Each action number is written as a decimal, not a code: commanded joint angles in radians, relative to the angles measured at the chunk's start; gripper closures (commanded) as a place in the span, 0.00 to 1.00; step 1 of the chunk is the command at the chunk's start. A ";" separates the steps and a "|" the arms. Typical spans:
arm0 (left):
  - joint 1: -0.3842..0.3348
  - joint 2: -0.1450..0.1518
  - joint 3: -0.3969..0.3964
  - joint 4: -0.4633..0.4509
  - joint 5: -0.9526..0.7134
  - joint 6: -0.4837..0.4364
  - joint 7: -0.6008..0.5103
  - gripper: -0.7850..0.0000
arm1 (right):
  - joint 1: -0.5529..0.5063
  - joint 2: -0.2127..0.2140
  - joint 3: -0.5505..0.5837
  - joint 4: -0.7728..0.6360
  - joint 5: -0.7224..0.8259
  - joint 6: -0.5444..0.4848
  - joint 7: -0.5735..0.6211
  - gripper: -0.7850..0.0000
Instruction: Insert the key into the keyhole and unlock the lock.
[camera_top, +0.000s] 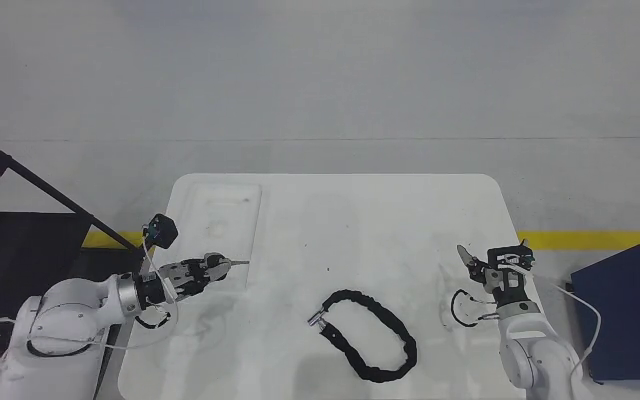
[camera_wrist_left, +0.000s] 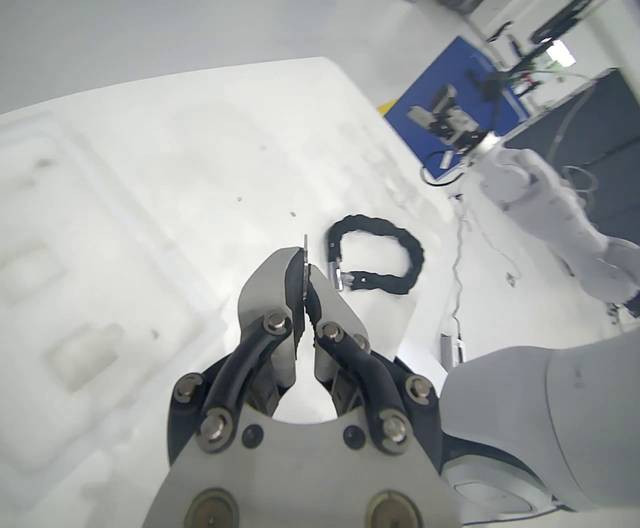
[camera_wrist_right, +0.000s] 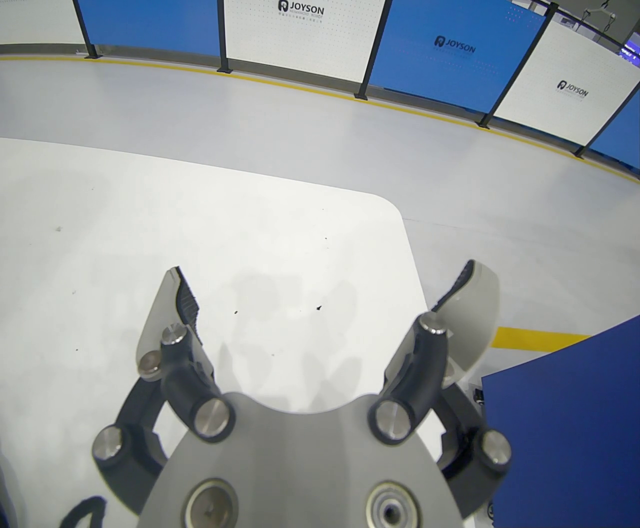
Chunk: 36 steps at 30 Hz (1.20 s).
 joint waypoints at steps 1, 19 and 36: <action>-0.023 0.013 0.045 0.051 -0.086 -0.008 0.016 1.00 | 0.000 0.000 0.000 0.000 0.000 0.000 0.000 0.00; -0.096 0.102 0.256 0.148 -0.276 -0.104 0.111 1.00 | 0.000 0.000 0.000 0.000 0.000 0.000 0.000 0.00; -0.096 0.102 0.256 0.148 -0.276 -0.104 0.111 1.00 | 0.075 0.034 -0.141 -0.239 -0.559 -0.424 -0.058 0.00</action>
